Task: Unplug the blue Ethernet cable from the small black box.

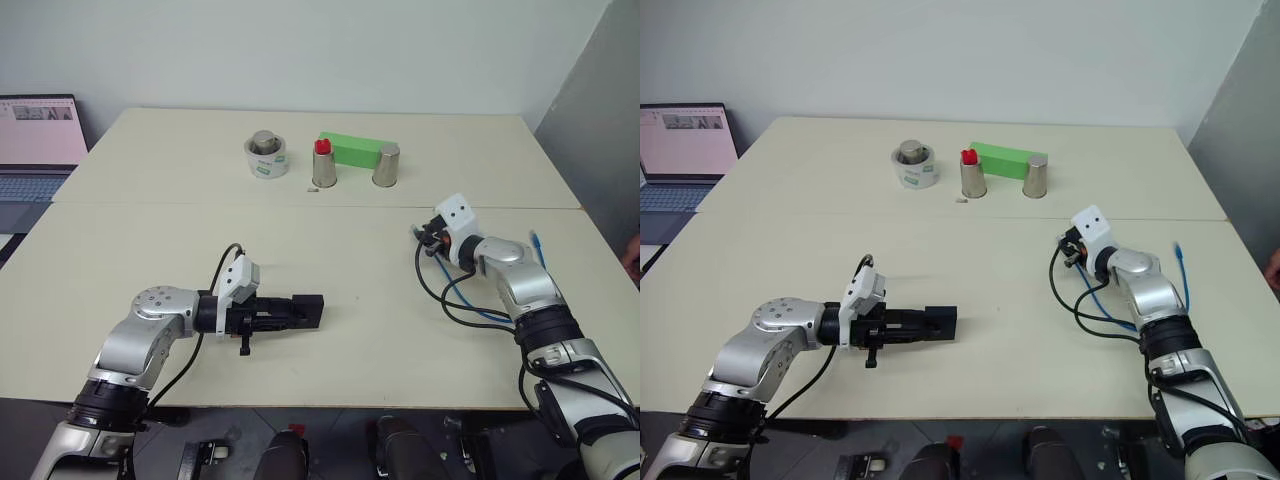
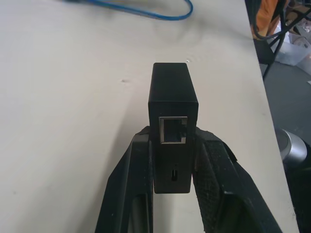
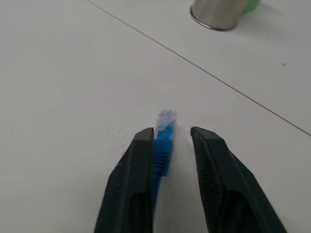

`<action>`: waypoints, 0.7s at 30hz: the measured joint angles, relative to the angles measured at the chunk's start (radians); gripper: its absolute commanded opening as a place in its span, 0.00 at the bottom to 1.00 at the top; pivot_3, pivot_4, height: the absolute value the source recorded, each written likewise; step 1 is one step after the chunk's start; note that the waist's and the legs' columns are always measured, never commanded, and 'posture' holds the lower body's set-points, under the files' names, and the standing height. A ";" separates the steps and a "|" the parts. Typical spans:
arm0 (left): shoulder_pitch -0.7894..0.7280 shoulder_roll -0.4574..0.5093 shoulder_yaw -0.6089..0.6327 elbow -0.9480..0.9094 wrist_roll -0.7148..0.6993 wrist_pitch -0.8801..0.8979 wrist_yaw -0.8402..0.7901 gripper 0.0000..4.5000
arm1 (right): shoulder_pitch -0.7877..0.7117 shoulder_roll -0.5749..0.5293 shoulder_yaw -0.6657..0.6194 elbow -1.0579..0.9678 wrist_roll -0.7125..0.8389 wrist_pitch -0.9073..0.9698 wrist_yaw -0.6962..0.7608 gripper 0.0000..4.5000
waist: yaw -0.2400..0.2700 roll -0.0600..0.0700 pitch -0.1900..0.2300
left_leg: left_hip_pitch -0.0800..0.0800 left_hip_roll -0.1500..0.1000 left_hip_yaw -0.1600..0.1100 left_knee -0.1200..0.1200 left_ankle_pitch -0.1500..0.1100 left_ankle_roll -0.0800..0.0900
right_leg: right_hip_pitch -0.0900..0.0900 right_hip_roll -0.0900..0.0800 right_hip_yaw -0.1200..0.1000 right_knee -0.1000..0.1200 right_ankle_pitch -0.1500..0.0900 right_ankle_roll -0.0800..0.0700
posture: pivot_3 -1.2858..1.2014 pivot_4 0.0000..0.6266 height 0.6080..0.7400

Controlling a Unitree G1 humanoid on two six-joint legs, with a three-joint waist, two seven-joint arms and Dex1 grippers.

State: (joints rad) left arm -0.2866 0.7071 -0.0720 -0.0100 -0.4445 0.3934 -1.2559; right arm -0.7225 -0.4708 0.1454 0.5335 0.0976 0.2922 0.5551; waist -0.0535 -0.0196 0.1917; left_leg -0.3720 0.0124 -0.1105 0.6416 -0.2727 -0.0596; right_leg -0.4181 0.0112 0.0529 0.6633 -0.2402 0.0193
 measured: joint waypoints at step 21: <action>-0.187 -0.311 0.237 0.565 0.230 -0.550 0.704 0.17 | 0.141 -0.012 0.041 -0.792 0.278 0.341 0.330 0.92 | 0.025 0.000 0.000 | -0.007 -0.001 -0.003 0.005 0.001 -0.002 | -0.003 -0.002 -0.005 0.000 0.002 0.003 | 0.52 0.24 1.00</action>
State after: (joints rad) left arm -0.4739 0.3965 0.1646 0.5546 -0.2144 -0.1568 -0.5519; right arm -0.5810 -0.4824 0.1866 -0.2582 0.3760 0.6333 0.8849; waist -0.0284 -0.0193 0.1915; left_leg -0.3787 0.0117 -0.1138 0.6466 -0.2715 -0.0612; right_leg -0.4214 0.0095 0.0479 0.6631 -0.2380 0.0224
